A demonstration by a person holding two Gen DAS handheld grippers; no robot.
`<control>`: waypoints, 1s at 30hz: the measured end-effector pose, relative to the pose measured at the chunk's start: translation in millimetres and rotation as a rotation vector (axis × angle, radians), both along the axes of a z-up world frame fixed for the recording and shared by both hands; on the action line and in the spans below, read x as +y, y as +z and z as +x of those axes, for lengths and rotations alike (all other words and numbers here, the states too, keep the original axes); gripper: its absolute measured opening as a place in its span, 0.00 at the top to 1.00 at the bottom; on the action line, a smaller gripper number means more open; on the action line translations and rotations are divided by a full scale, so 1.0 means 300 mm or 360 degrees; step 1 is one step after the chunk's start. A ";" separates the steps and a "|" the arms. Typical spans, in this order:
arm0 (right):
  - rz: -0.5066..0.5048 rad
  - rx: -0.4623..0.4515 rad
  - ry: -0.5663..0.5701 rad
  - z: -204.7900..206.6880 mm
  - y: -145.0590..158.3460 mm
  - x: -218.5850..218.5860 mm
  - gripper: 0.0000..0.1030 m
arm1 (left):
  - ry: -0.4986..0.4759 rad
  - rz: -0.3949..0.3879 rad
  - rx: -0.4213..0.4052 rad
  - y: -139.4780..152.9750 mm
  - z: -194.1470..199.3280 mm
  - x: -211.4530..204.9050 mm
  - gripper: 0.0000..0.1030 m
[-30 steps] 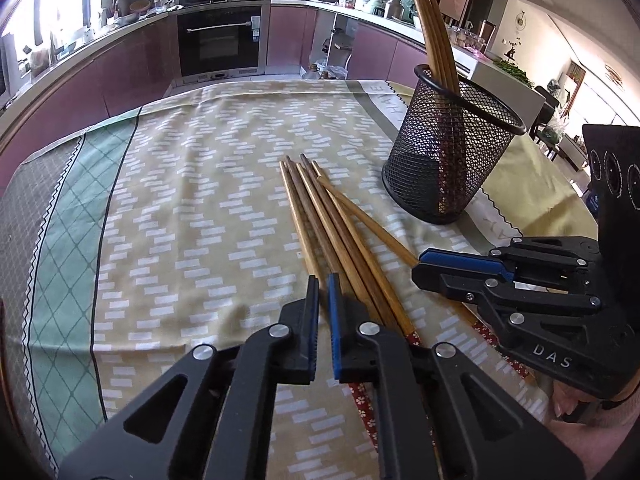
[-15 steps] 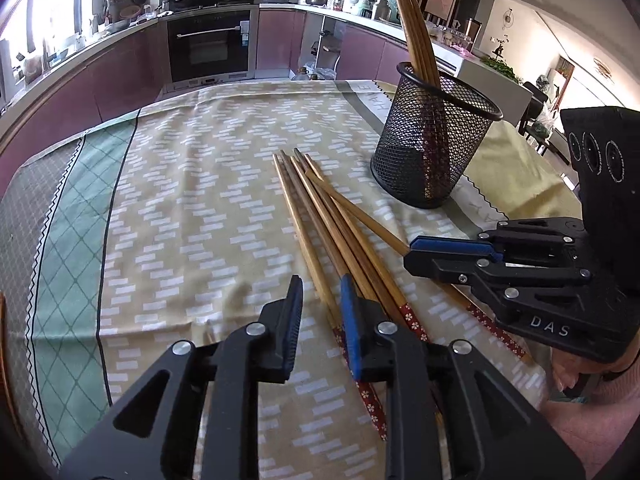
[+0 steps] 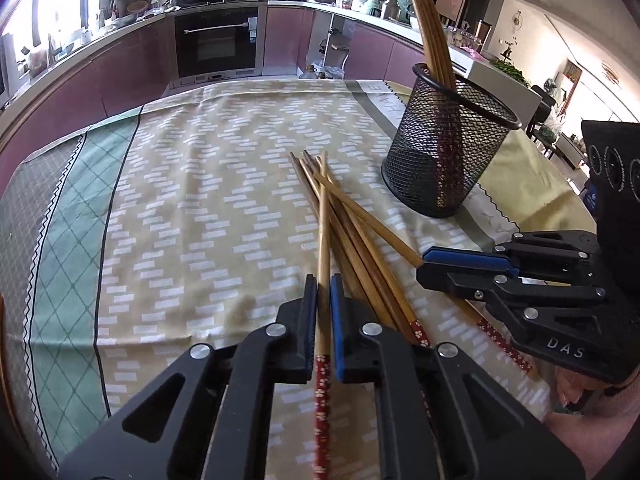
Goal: Organize utensils
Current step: 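Lift the chopstick upright with the right gripper over the mesh holder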
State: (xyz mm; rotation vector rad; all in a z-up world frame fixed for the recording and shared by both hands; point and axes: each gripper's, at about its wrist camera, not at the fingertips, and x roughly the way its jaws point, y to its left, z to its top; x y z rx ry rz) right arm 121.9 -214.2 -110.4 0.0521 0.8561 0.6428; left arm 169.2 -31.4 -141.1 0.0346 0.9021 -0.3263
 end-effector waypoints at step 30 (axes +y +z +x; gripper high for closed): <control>-0.0092 0.0028 0.0053 0.034 -0.013 0.047 0.94 | -0.0091 0.0054 0.0061 -0.016 0.076 0.011 0.90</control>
